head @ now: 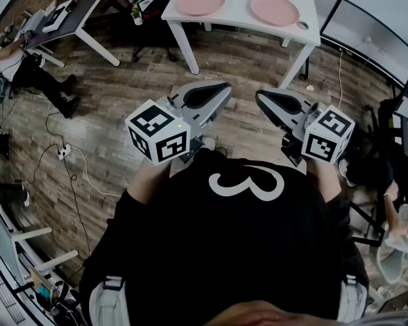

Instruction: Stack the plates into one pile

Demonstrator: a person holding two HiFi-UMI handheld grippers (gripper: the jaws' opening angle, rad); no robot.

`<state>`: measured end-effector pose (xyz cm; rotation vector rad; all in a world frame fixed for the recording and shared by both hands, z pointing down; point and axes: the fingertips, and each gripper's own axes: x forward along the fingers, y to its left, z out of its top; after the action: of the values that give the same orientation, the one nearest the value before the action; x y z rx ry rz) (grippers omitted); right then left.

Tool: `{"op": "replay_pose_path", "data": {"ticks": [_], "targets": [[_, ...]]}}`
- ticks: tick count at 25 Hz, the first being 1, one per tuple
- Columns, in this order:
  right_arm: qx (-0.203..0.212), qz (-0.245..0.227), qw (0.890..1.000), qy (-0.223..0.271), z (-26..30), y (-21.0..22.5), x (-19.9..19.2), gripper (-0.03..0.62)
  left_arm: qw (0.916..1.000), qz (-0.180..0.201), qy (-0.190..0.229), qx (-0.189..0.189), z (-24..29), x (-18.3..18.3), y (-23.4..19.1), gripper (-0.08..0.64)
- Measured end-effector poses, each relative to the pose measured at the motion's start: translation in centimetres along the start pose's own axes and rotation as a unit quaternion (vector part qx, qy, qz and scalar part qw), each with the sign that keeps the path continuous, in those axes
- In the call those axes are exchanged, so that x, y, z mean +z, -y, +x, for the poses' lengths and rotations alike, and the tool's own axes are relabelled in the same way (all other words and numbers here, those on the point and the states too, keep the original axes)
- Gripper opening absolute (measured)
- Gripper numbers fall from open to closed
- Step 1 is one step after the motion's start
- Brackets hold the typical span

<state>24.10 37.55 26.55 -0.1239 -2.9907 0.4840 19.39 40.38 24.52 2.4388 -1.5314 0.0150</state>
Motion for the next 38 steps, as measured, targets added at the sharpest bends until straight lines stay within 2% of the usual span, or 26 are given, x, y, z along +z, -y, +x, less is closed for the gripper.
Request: {"op": "replay_pose_path", "data": {"ticks": [7, 12, 18, 22, 34, 38], "targets": [[0.002, -0.006, 1.000, 0.000, -0.3, -0.5, 0.3, 0.023, 0.9999, 0.011, -0.005, -0.006, 0.2, 0.2, 0.9, 0.017], [-0.007, 0.002, 1.000, 0.000, -0.4, 0.1, -0.2, 0.023, 0.9999, 0.005, -0.008, -0.013, 1.0, -0.2, 0.9, 0.017], [-0.018, 0.044, 0.999, 0.018, -0.6, 1.2, -0.8, 0.025, 0.9997, 0.002, -0.019, -0.018, 1.4, -1.1, 1.1, 0.017], [-0.026, 0.049, 0.998, 0.025, -0.8, 1.8, -0.3, 0.025, 0.9996, 0.003, -0.018, -0.021, 1.5, -0.8, 1.0, 0.017], [-0.037, 0.049, 0.998, 0.012, 1.1, 4.3, 0.6, 0.025, 0.9993, -0.007, -0.019, -0.031, 3.0, -0.2, -1.8, 0.015], [-0.042, 0.050, 0.998, 0.007, 2.3, 5.7, 1.0, 0.025, 0.9987, -0.026, -0.009, -0.043, 3.9, 0.4, -3.8, 0.015]]}}
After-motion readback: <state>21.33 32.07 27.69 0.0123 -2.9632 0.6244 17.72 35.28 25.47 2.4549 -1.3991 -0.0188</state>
